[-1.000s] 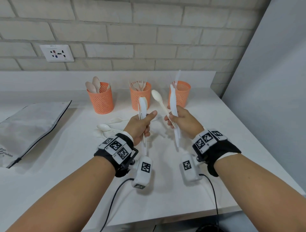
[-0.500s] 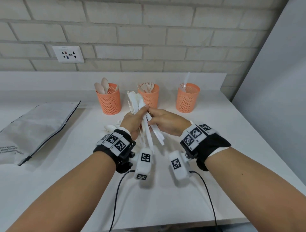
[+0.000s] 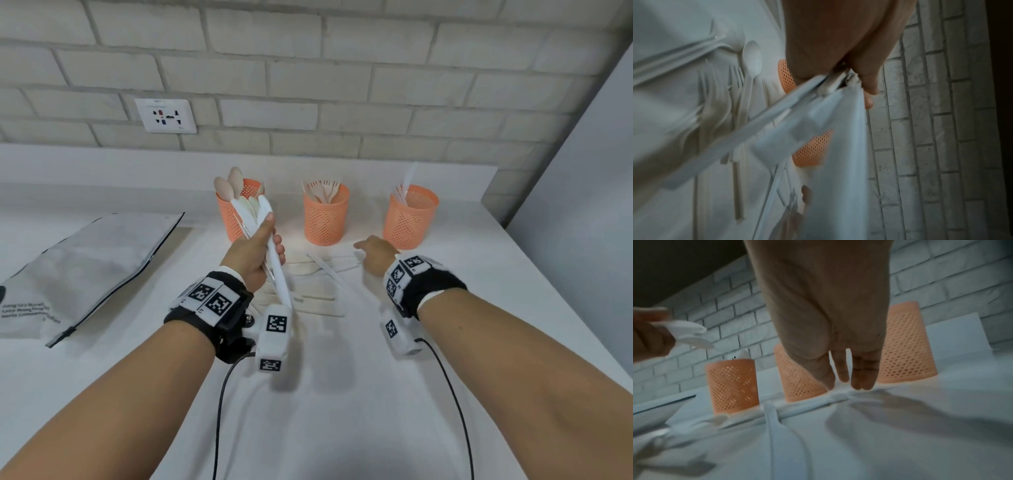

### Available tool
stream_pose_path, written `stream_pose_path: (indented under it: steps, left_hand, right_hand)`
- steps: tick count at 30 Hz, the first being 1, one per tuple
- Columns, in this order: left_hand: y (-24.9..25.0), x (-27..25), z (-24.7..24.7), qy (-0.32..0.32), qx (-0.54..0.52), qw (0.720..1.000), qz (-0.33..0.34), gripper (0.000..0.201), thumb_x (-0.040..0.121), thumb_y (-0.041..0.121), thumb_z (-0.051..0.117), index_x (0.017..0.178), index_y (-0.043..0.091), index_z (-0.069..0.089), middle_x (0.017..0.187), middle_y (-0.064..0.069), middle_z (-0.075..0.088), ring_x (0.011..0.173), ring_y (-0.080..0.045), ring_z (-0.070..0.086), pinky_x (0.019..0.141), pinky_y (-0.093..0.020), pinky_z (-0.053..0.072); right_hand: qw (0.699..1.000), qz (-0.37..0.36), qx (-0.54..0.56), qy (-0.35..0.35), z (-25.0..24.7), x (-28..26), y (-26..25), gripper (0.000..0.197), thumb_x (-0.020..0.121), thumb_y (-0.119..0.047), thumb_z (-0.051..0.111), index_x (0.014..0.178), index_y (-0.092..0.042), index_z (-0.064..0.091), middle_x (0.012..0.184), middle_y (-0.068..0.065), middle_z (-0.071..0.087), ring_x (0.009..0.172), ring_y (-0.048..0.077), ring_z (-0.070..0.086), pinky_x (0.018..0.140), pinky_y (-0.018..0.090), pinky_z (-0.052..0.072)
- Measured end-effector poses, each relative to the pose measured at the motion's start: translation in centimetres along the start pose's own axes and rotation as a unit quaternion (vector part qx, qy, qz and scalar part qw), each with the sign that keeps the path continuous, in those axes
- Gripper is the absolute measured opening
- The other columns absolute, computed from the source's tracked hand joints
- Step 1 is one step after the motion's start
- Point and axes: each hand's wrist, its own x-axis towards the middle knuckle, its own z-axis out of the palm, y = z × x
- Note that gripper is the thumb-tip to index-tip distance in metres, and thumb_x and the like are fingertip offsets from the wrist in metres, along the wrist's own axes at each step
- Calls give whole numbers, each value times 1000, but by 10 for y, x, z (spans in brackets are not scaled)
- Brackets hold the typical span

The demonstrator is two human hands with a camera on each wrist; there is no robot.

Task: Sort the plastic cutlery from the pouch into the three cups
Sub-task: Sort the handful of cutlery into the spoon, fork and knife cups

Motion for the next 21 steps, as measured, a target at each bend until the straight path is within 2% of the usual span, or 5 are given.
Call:
stream_pose_path:
  steps: [6, 9, 13, 16, 21]
  left_hand:
    - [7, 10, -15, 1, 13, 1000, 15, 26, 90, 32, 58, 72, 16, 49, 46, 6, 46, 38, -5, 45, 42, -15, 43]
    - [8, 13, -22, -1, 18, 1000, 4, 21, 88, 24, 62, 73, 14, 51, 46, 6, 47, 39, -5, 46, 42, -16, 44]
    - [5, 14, -26, -6, 16, 1000, -25, 17, 86, 19, 64, 75, 12, 52, 47, 4, 47, 39, -6, 46, 42, -15, 44]
    - [6, 16, -28, 0, 11, 1000, -29, 20, 86, 20, 65, 73, 13, 52, 47, 4, 47, 39, -7, 46, 42, -16, 44]
    - [7, 15, -30, 2, 12, 999, -33, 21, 85, 20, 66, 71, 12, 52, 46, 3, 48, 38, -7, 47, 41, -16, 44]
  right_hand:
    - [995, -4, -97, -4, 12, 15, 3, 38, 87, 2, 44, 124, -1, 48, 125, 17, 46, 116, 34, 49, 91, 38, 43]
    - [996, -18, -86, -19, 12, 15, 3, 12, 86, 1, 47, 93, 0, 57, 96, 13, 60, 94, 31, 59, 66, 29, 45]
    - [997, -51, -45, 27, 6, 14, 8, 19, 88, -1, 48, 104, 0, 58, 110, 15, 56, 94, 27, 56, 82, 31, 45]
    - [979, -171, 71, 90, -7, -1, -2, 10, 84, 2, 55, 87, -8, 56, 96, 7, 48, 82, 18, 47, 69, 23, 35]
    - [968, -245, 47, 39, 6, -12, -26, 19, 78, 12, 50, 79, 1, 65, 101, 12, 56, 90, 24, 55, 84, 32, 45]
